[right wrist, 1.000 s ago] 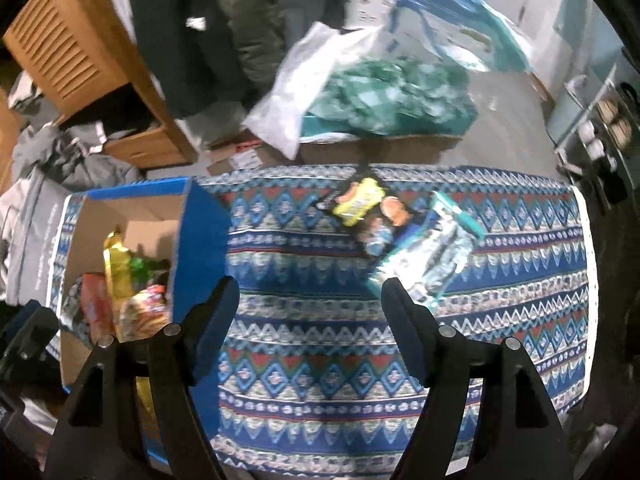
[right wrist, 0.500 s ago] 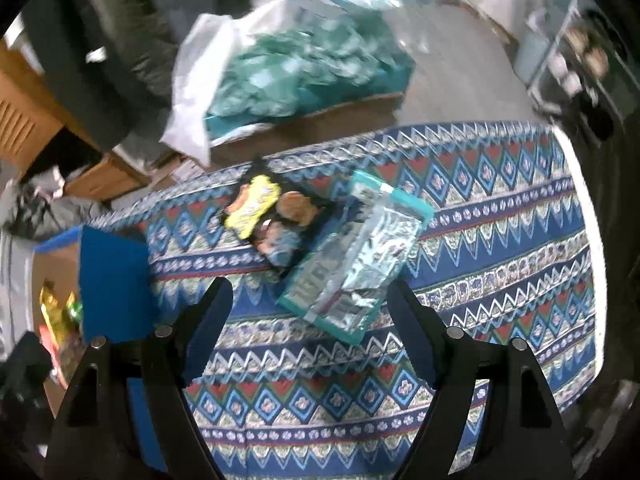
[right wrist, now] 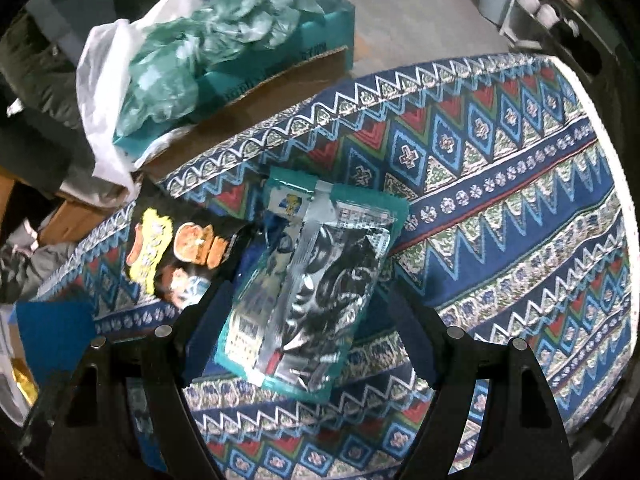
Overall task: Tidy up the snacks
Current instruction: 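Grasp the teal-and-silver pack with the right tool while the left tool grasps the black bag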
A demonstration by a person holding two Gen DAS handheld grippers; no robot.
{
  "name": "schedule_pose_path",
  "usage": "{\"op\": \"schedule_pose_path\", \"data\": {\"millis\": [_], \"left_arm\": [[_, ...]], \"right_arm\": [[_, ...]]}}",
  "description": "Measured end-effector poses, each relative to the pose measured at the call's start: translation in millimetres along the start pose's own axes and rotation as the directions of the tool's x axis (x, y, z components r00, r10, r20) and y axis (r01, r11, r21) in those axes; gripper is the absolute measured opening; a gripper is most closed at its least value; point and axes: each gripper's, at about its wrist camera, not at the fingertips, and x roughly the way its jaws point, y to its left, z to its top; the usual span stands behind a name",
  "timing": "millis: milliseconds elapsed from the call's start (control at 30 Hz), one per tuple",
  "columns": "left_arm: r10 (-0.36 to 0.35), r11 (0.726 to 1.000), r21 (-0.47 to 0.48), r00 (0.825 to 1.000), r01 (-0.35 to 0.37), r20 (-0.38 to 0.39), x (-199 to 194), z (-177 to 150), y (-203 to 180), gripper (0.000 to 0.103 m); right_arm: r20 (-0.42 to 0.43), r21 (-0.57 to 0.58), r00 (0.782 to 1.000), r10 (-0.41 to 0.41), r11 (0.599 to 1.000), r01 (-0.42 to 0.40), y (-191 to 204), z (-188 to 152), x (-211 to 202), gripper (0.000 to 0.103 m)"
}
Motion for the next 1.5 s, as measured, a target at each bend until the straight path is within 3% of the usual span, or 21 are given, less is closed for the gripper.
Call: {"op": "schedule_pose_path", "data": {"millis": [233, 467, 667, 833, 967, 1500], "left_arm": [[0.008, 0.999, -0.037, 0.999, -0.009, -0.035, 28, 8, 0, 0.087], [0.009, 0.999, -0.053, 0.999, -0.012, -0.051, 39, 9, -1, 0.087], [-0.011, 0.995, -0.097, 0.998, 0.005, -0.065, 48, 17, -4, 0.087], [-0.043, 0.988, -0.151, 0.996, 0.030, -0.083, 60, 21, -11, 0.087], [-0.071, 0.977, -0.206, 0.993, 0.051, -0.090, 66, 23, -15, 0.087], [-0.091, 0.953, -0.298, 0.990, 0.055, -0.105, 98, 37, -53, 0.087]], "right_arm": [[-0.007, 0.004, 1.000, -0.015, 1.000, 0.015, 7, 7, 22, 0.079], [-0.004, -0.053, 0.997, -0.080, 0.995, 0.080, 11, 3, 44, 0.079], [-0.008, -0.096, 0.994, -0.108, 0.990, 0.107, -5, -3, 45, 0.079], [0.018, -0.171, 0.988, -0.151, 0.973, 0.152, -12, -2, 38, 0.070], [0.038, -0.199, 0.983, -0.178, 0.963, 0.182, -25, -1, 32, 0.069], [0.005, -0.099, 0.998, -0.056, 0.993, 0.056, -74, 2, 27, 0.072]]}}
